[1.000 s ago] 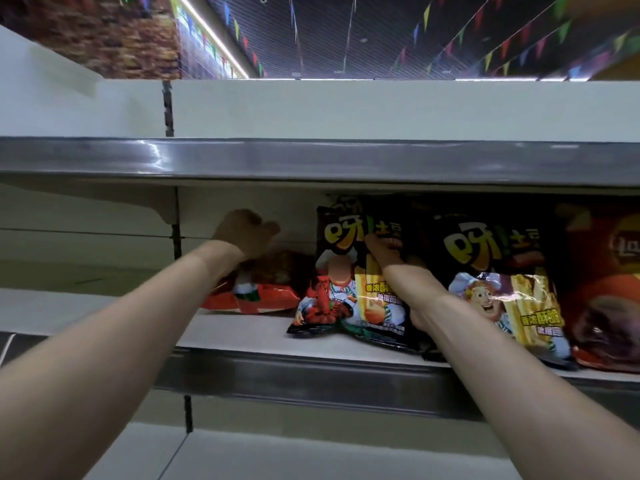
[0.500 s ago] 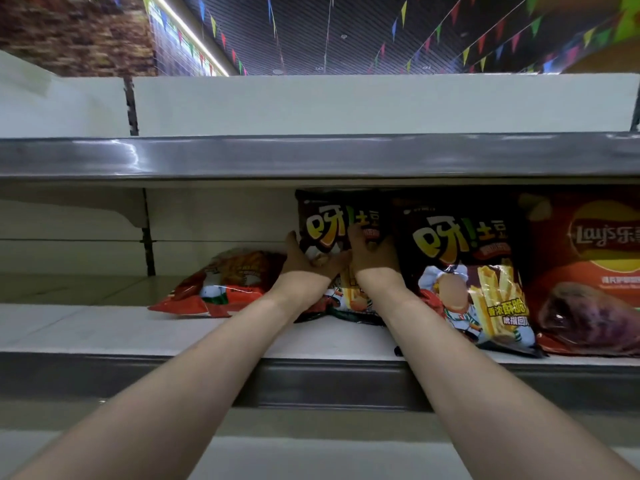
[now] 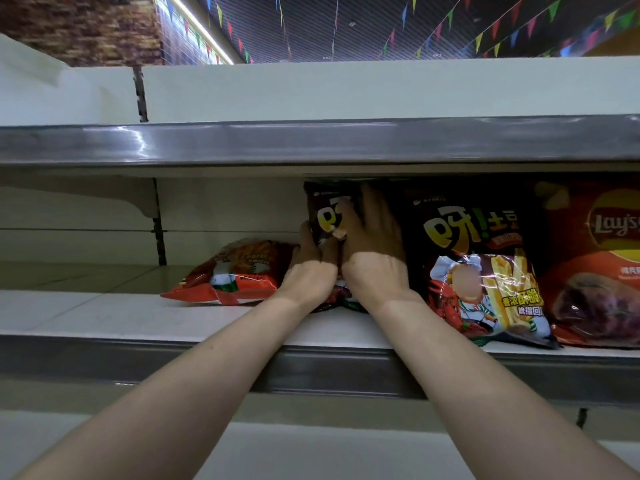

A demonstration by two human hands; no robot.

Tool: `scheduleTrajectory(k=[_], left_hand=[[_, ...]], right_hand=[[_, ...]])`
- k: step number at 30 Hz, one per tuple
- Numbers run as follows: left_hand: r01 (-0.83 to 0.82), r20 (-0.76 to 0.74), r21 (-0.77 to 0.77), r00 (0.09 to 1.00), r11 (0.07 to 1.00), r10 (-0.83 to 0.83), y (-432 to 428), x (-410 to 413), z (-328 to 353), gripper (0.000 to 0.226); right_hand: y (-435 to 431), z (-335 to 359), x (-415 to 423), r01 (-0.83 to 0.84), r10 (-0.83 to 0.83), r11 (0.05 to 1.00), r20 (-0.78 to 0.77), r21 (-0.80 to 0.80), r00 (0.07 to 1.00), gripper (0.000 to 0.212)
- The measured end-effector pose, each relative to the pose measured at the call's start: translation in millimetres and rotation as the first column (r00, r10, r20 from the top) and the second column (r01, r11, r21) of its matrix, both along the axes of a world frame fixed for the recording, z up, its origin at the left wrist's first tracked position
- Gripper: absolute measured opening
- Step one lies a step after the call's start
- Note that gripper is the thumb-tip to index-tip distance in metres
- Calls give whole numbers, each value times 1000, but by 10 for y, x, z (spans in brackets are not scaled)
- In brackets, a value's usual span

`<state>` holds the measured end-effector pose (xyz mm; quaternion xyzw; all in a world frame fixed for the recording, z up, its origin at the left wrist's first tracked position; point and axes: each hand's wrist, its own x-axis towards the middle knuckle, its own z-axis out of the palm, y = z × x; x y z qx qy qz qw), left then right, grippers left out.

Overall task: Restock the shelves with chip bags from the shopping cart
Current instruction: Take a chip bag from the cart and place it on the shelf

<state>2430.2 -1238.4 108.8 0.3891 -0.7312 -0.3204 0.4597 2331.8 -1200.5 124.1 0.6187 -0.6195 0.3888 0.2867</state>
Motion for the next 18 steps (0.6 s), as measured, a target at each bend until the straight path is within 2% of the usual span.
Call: scheduleTrajectory(k=[2, 5, 8, 11, 13, 15, 16, 17, 18], left_hand=[[-86, -13, -163, 996, 983, 85, 39, -9, 26, 59], [-145, -2, -464, 987, 874, 163, 173, 28, 131, 54], [-159, 67, -570, 969, 806, 238, 113, 215, 258, 51], [-354, 106, -481, 884, 802, 454, -144, 670, 396, 55], [-478, 314, -287, 772, 830, 552, -298, 1023, 405, 61], [-459, 589, -77, 695, 885, 412, -330, 1284, 334, 66], [-420, 667, 9, 678, 908, 307, -284, 1348, 282, 58], [-390, 672, 43, 693, 920, 262, -272, 1390, 225, 50], [-382, 616, 82, 745, 921, 255, -244, 1422, 185, 46]], right_hand=[[-54, -48, 15, -5, 4, 1000, -53, -11, 999, 47], [0, -36, 32, -9, 9, 1000, -75, -3, 997, 37], [81, -22, 33, -17, 13, 999, -99, -44, 995, 46], [257, 62, 165, -31, 28, 999, -143, -21, 989, 50], [378, 112, 341, -14, 42, 986, -166, 169, 985, 41], [399, 97, 519, -27, 86, 928, -144, 371, 986, 34], [398, 84, 622, -44, 100, 902, -110, 429, 989, 35], [381, 70, 723, -78, 112, 882, -47, 466, 993, 38], [347, 50, 809, -119, 111, 860, 46, 496, 993, 42]])
